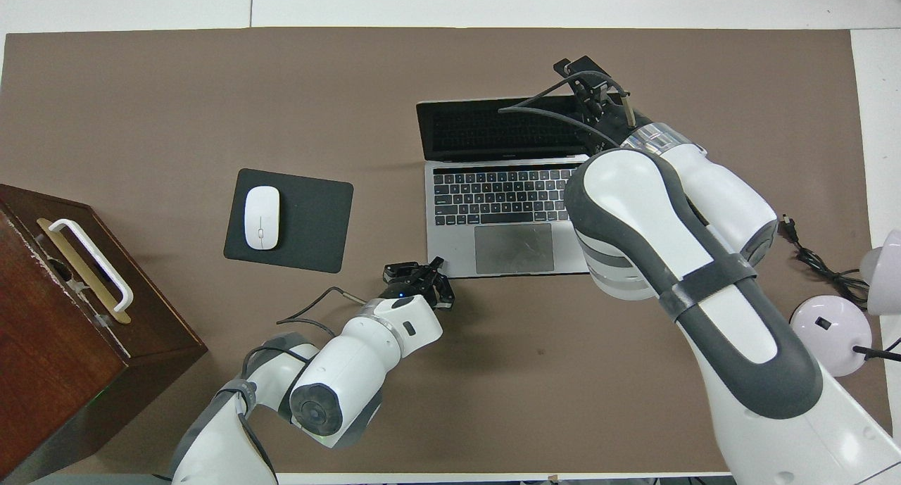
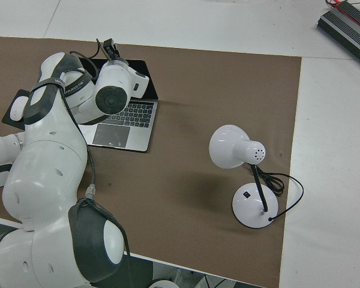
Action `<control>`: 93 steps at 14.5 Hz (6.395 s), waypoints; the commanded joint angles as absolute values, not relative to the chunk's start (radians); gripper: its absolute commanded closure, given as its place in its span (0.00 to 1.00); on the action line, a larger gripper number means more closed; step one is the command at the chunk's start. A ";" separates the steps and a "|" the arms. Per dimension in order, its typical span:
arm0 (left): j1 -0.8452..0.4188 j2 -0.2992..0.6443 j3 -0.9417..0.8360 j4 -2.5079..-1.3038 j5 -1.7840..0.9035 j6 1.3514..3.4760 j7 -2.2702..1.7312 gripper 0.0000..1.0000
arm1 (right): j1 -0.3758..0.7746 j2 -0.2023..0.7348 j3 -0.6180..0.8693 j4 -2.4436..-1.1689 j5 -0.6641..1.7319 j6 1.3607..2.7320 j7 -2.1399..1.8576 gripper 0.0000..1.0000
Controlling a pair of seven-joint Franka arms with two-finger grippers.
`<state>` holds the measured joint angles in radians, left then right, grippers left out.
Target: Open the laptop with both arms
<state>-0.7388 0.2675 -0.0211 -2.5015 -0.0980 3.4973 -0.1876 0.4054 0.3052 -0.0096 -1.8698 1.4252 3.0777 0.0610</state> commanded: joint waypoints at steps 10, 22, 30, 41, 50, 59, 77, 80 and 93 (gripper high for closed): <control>-0.729 0.321 -0.017 -2.488 -0.081 3.505 -0.179 1.00 | 0.362 0.311 -0.015 -1.888 1.327 2.921 0.035 0.00; -0.716 0.311 -0.018 -2.485 -0.083 3.504 -0.225 1.00 | 0.313 0.308 -0.015 -1.901 1.030 2.870 0.035 0.00; -0.718 0.311 -0.018 -2.487 -0.083 3.504 -0.225 1.00 | 0.265 0.310 -0.017 -1.913 0.764 2.855 0.034 0.00; -0.718 0.313 -0.020 -2.487 -0.084 3.504 -0.227 1.00 | 0.259 0.302 -0.043 -1.870 0.719 2.749 0.064 0.00; -0.718 0.311 -0.020 -2.490 -0.084 3.504 -0.230 1.00 | 0.261 0.272 -0.077 -1.792 0.558 2.585 0.239 0.00; -0.718 0.311 -0.020 -2.491 -0.084 3.504 -0.241 1.00 | 0.235 0.164 -0.112 -1.724 0.220 2.234 0.314 0.00; -0.712 0.088 -0.014 -2.450 -0.086 3.187 -0.439 1.00 | 0.043 -0.228 -0.106 -1.956 0.037 1.893 0.113 0.00; -0.681 0.022 -0.012 -2.302 -0.086 2.816 -0.436 1.00 | 0.054 -0.239 -0.104 -1.967 0.037 1.884 0.167 0.00; -0.476 -0.113 -0.011 -1.945 -0.086 1.987 -0.270 0.67 | 0.057 -0.224 -0.086 -1.905 0.032 1.830 0.167 0.00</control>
<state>-0.5105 -0.0558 -0.0044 -1.9344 -0.0980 2.0580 -0.2916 0.0589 -0.2215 -0.0923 -1.9148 0.0521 1.8387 0.1535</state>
